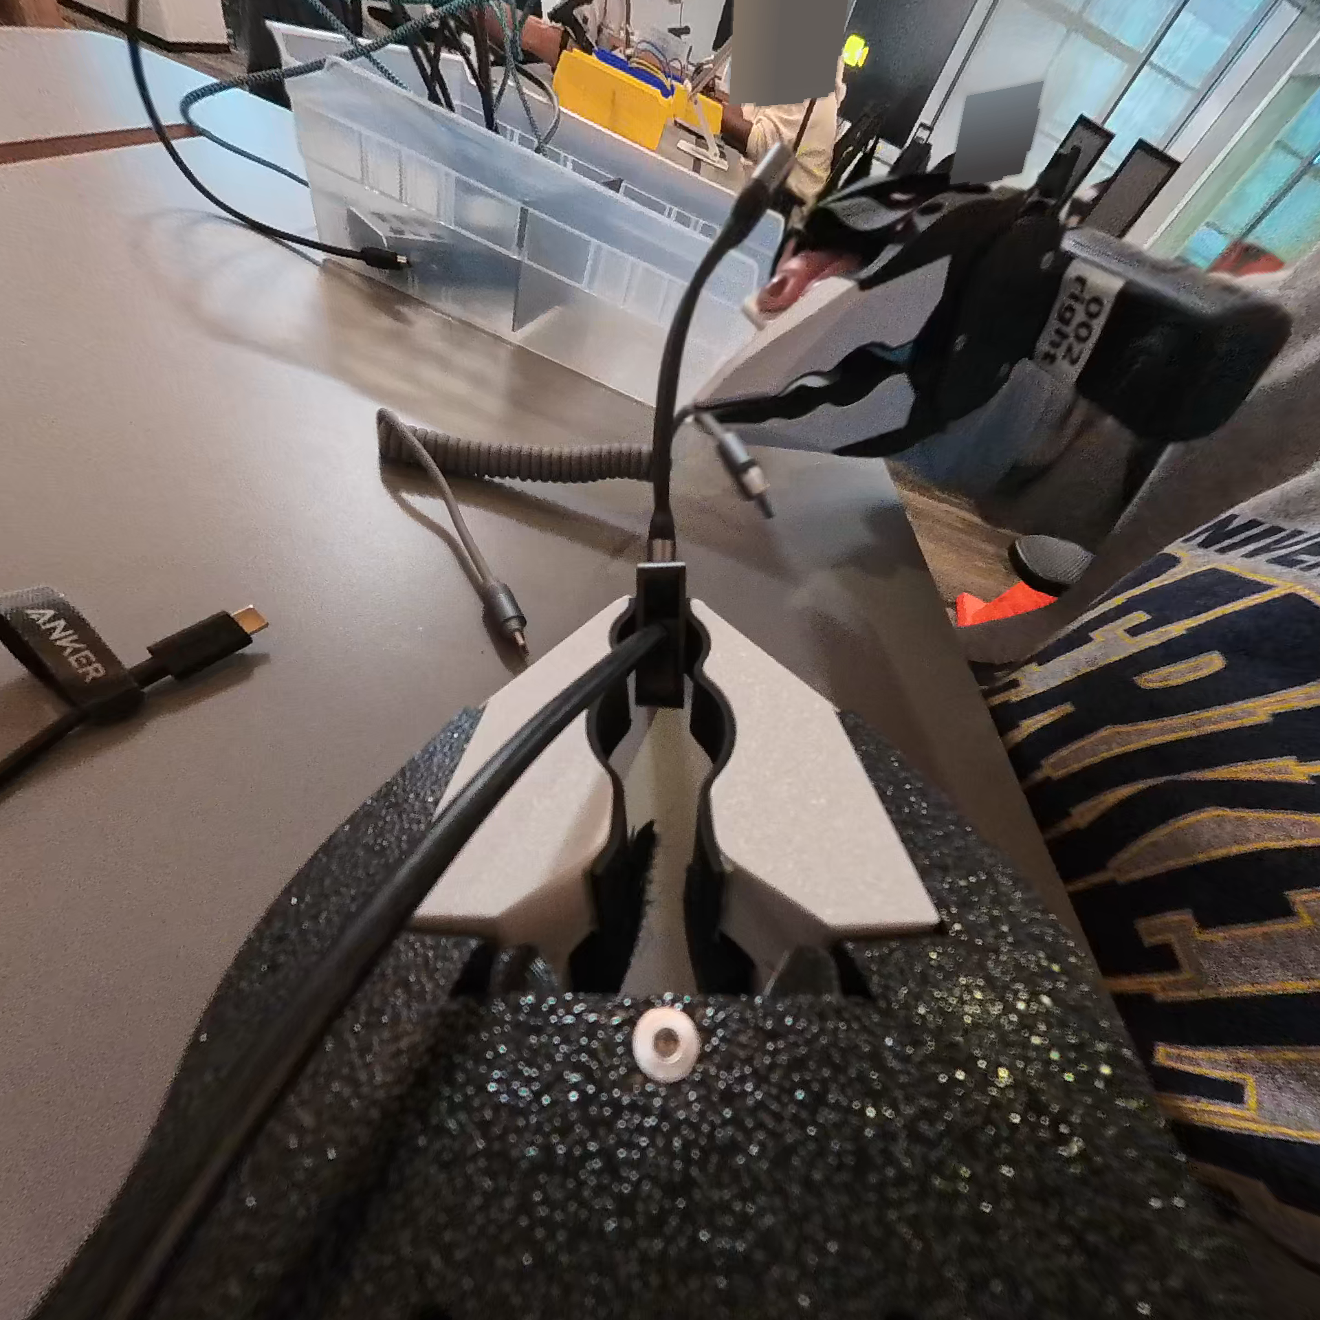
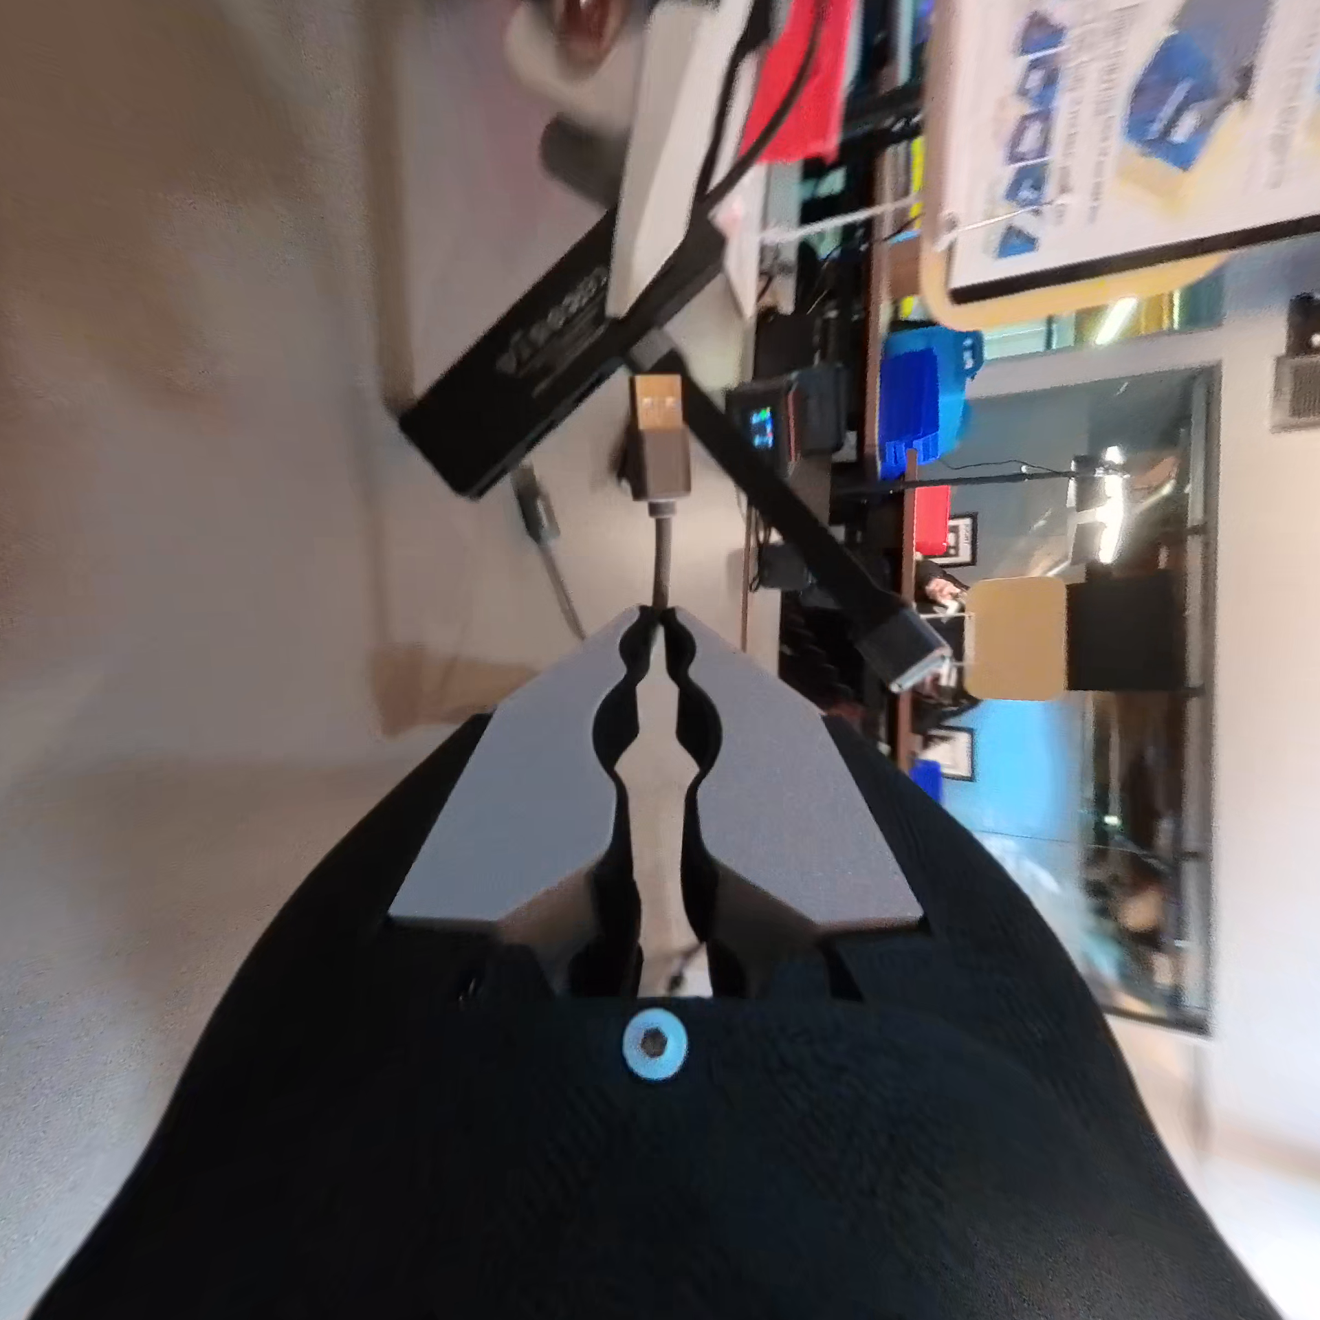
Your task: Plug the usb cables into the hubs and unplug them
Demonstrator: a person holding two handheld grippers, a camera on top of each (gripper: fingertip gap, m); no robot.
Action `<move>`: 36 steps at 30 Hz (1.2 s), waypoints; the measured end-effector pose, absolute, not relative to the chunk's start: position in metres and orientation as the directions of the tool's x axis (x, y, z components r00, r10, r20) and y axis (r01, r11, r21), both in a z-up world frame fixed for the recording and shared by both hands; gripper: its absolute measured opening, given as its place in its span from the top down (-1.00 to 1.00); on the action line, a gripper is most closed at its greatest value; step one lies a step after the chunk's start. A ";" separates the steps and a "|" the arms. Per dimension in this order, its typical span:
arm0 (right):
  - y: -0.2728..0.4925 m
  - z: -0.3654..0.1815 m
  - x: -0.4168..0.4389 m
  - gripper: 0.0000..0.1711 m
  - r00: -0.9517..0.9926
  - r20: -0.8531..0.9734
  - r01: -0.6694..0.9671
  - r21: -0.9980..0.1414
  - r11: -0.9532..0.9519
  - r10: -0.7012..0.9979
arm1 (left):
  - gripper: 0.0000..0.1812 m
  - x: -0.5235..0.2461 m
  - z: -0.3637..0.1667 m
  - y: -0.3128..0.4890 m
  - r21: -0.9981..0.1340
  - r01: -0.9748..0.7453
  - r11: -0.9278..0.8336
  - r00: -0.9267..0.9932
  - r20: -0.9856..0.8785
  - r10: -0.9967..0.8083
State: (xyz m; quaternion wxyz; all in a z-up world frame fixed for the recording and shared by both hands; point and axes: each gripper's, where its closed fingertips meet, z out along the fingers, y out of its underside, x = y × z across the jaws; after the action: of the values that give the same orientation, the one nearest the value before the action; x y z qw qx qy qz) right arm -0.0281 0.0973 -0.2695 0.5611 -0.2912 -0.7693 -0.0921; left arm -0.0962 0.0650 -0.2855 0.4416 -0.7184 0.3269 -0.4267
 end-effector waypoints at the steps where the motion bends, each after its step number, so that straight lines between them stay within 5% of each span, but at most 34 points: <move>1: 0.092 -0.264 -0.028 0.99 -0.149 0.911 0.527 -0.257 0.810 0.386 | 0.90 -0.097 -0.286 0.065 -0.912 -0.090 -0.399 0.421 0.329 -0.846; 5: 0.082 -0.246 -0.022 0.99 -0.012 0.897 0.448 -0.391 0.804 0.443 | 0.90 -0.097 -0.285 0.065 -0.913 -0.091 -0.397 0.418 0.327 -0.848; 12: 0.086 -0.251 -0.017 0.98 -0.017 0.892 0.475 -0.391 0.788 0.453 | 0.90 -0.096 -0.285 0.064 -0.915 -0.095 -0.392 0.414 0.322 -0.851; 21: 0.100 -0.270 -0.020 0.99 -0.335 0.941 0.596 0.246 0.764 -0.041 | 0.90 -0.086 -0.283 0.045 -0.963 -0.215 -0.162 0.319 0.087 -0.944; 36: 0.095 -0.282 -0.026 0.98 -0.462 0.864 0.524 0.447 0.725 -0.198 | 0.90 -0.086 -0.283 0.044 -0.963 -0.216 -0.160 0.310 0.087 -0.947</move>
State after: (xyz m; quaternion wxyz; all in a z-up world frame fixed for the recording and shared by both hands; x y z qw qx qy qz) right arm -0.0261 0.0948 -0.2816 0.5077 -0.1049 -0.7777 -0.3556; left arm -0.0857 0.0437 -0.2831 0.4732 -0.6564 0.4430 -0.3859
